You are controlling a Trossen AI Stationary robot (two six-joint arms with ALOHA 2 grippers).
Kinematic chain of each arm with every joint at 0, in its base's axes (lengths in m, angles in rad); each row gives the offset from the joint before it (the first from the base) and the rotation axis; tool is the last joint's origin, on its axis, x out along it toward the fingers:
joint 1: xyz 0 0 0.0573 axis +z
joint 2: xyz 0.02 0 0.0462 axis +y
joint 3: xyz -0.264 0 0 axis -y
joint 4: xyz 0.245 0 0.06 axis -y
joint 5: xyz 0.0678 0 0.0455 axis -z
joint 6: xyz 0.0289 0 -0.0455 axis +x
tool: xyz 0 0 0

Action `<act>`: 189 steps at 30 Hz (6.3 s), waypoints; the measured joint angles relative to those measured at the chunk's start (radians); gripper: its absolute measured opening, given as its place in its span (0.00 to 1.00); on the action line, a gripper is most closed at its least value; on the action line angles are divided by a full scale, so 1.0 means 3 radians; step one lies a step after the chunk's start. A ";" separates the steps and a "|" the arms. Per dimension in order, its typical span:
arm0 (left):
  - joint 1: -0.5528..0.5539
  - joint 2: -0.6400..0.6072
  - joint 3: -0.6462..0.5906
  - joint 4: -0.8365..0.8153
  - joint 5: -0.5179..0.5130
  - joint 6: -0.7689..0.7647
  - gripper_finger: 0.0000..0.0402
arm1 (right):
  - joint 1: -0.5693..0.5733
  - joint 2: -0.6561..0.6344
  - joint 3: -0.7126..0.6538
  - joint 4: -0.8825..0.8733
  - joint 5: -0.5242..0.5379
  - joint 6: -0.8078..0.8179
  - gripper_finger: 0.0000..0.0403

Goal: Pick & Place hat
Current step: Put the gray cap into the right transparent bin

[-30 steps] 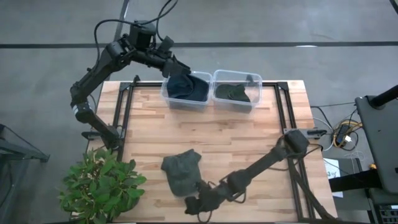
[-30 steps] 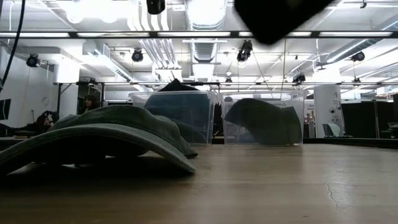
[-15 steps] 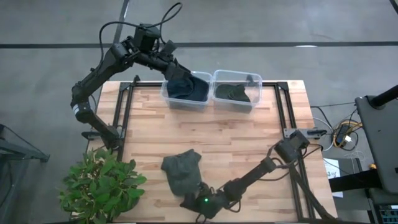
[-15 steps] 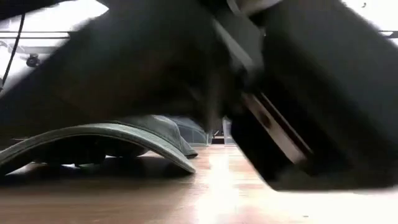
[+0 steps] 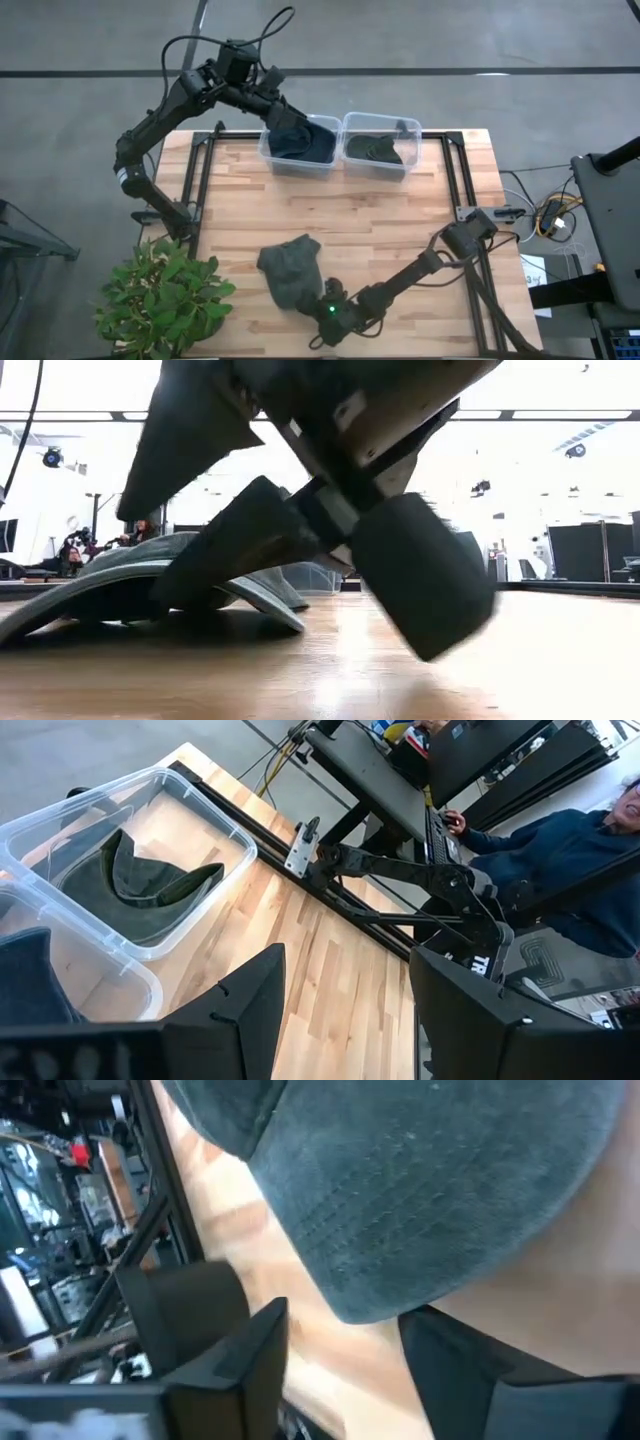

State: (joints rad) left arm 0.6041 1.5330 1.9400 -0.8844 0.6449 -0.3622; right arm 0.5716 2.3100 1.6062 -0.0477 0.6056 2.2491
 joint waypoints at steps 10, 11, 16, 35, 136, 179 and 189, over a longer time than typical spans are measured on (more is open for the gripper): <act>0.0000 -0.0001 0.0000 0.0002 0.0001 -0.0006 0.51 | -0.0134 0.0000 -0.0001 -0.0236 -0.0065 -0.0245 0.03; 0.0000 -0.0001 0.0000 0.0002 0.0001 -0.0006 0.51 | -0.0144 0.0000 -0.0002 -0.0264 -0.0068 -0.0289 0.03; 0.0000 -0.0003 0.0000 0.0004 0.0003 -0.0004 0.51 | -0.0139 -0.0025 0.0037 -0.0269 0.0039 -0.0615 0.02; 0.0001 -0.0008 0.0011 0.0003 0.0005 -0.0019 0.51 | -0.0109 -0.0172 0.0159 -0.0456 -0.0257 -0.0602 0.23; -0.0059 -0.0645 0.0013 0.0959 0.0283 -0.2439 0.51 | -0.0983 -0.1995 0.1529 -0.3605 0.0612 -0.6805 0.02; -0.0399 -0.0118 -0.0765 0.2174 -0.0814 -0.3350 0.51 | -0.1665 -0.1970 0.1713 -0.3892 0.2479 -1.0461 0.02; -0.0404 -0.0130 -0.0800 0.2279 -0.0935 -0.3455 0.51 | -0.1503 -0.1968 0.1627 -0.3812 0.2482 -1.0537 0.02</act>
State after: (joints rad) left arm 0.4828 1.4940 1.7000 -0.2006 0.3645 -1.3988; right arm 0.1207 1.7197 2.0944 -1.1911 1.3502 -0.9120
